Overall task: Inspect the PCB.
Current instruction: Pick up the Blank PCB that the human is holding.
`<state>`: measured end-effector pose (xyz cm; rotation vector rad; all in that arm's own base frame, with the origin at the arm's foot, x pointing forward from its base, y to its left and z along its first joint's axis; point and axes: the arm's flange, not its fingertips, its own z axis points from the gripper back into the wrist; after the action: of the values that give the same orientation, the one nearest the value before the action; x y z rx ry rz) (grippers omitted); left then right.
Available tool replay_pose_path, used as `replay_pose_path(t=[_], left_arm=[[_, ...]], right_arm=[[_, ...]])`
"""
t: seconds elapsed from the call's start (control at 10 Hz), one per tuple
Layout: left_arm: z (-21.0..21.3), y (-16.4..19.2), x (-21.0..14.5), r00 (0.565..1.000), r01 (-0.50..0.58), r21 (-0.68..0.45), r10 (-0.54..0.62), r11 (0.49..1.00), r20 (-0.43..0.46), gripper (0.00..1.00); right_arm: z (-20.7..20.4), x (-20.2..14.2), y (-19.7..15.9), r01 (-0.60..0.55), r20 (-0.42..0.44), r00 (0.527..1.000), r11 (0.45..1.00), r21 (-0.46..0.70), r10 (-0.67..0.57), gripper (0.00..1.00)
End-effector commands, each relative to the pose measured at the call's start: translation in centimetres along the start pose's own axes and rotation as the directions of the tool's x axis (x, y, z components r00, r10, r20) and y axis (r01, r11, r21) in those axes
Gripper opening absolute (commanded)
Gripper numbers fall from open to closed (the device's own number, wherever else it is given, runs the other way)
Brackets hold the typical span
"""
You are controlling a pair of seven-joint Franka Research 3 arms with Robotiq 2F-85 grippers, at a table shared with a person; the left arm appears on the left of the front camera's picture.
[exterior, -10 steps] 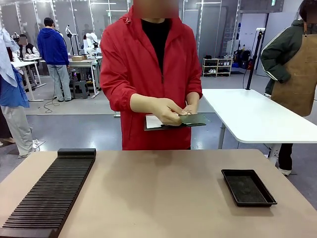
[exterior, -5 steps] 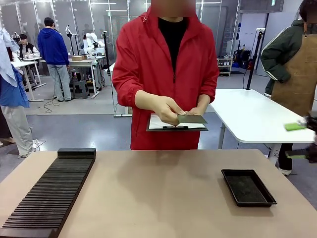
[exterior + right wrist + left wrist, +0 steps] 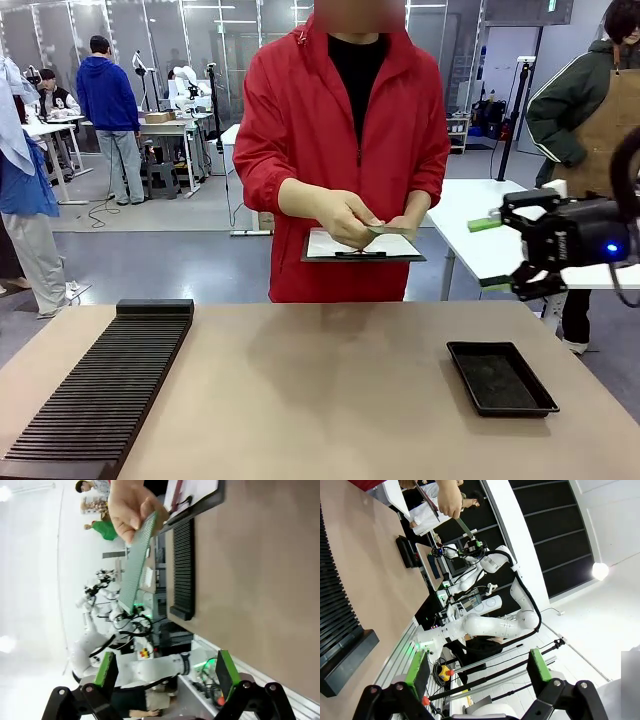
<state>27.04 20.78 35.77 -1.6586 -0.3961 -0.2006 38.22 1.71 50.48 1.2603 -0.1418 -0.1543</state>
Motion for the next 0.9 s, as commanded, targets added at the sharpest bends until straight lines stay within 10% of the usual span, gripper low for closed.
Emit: replay_pose_path(t=[0.0,0.8], left_arm=[[0.3,-0.1,0.0,1.0,-0.004,0.007,0.004,1.0,-0.008,1.0],[0.3,-0.1,0.0,1.0,-0.004,0.007,0.004,1.0,-0.008,1.0]], right_arm=[[-1.9,2.0,1.5,0.088,-0.033,0.996,0.994,0.066,-0.086,1.0],[-9.2,4.6,2.5,0.143,-0.125,0.984,0.979,0.148,-0.125,1.0]])
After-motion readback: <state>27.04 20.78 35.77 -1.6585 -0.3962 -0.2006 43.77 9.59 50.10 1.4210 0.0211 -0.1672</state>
